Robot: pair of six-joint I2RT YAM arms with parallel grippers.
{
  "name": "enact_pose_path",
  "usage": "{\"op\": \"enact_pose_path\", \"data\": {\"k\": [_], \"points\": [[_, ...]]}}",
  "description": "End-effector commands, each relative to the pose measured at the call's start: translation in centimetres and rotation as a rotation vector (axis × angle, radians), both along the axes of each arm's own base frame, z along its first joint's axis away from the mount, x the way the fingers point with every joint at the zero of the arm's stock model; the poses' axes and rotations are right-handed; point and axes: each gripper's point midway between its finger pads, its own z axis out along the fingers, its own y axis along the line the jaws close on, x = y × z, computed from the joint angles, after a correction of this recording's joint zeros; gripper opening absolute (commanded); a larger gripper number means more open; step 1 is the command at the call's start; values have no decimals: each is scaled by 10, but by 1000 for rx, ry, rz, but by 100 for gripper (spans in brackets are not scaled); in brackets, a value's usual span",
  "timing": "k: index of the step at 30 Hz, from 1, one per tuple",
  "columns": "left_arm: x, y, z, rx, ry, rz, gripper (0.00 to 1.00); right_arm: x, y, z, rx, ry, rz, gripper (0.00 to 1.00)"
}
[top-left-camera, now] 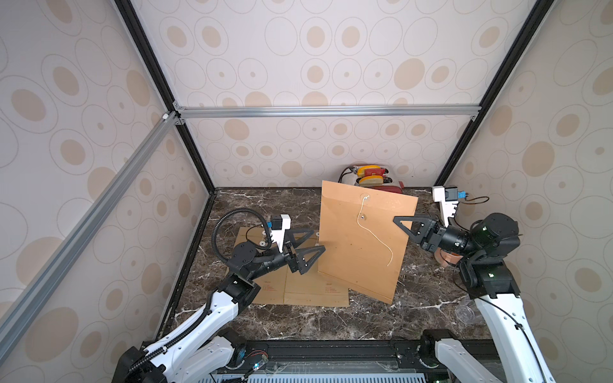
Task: Close the mouth of the file bag
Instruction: Pick up the file bag from the center of the board.
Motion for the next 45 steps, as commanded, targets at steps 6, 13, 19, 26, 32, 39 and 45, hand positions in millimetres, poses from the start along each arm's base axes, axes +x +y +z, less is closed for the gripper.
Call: {"op": "enact_pose_path", "data": {"k": [6, 13, 19, 26, 32, 39, 45], "points": [[21, -5, 20, -25, -35, 6, 98, -13, 5, 14, 38, -44, 60, 0], [12, -12, 49, -97, -75, -92, 93, -15, 7, 16, 32, -47, 64, 0], [-4, -13, 49, -121, -76, -173, 72, -1, 11, 8, 10, -24, 79, 0], [-7, -13, 49, -115, -68, -195, 49, 7, 11, 6, -3, -27, 61, 0], [-9, -14, 49, -113, -59, -210, 28, 8, 11, -2, -33, -25, 51, 0], [-7, -16, 44, -105, -48, -211, 9, 8, 10, -1, -37, -48, 43, 0], [-3, -18, 42, -93, -34, -211, 12, 8, 10, -3, -42, -50, 46, 0]]}}
